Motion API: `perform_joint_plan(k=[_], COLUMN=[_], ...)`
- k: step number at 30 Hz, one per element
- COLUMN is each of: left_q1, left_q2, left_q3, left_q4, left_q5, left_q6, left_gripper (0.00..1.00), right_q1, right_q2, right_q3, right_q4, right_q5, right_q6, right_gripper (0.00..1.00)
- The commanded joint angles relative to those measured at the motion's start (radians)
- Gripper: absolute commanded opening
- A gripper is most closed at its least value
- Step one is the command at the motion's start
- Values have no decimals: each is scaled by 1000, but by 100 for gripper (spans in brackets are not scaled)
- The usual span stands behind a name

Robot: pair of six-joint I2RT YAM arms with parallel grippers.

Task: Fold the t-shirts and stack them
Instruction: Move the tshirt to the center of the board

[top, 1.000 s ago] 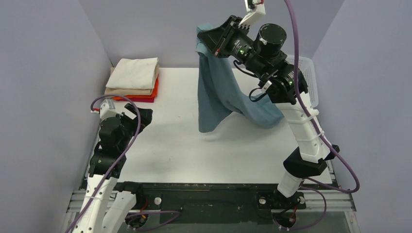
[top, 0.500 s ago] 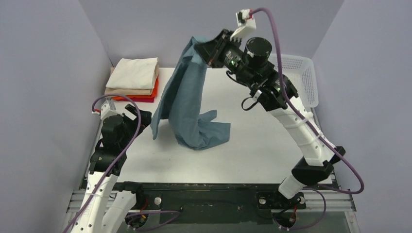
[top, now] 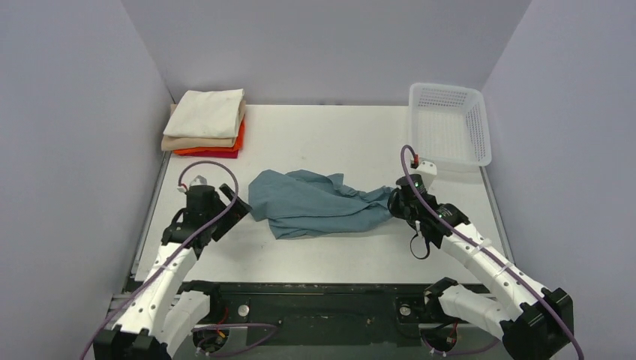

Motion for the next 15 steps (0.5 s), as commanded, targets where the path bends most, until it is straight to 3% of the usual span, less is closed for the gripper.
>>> perform_joint_plan(k=[1,9,15], left_q1=[2,-2,5], left_q2=[132,293,345], left_q3=[-73,-166,-234], left_q4=[73,372,608], left_q5=[117,190,149], left_q6=[3,39,68], left_gripper=[98,100,89], right_q1=[-25,-26,-26], right_q2=[-9,69,102], right_q3=[-47,-40,-30], right_q4=[8,57,59], right_q5=[71,4,-7], right_q6=[35,51,54], right_gripper=[0,0,0])
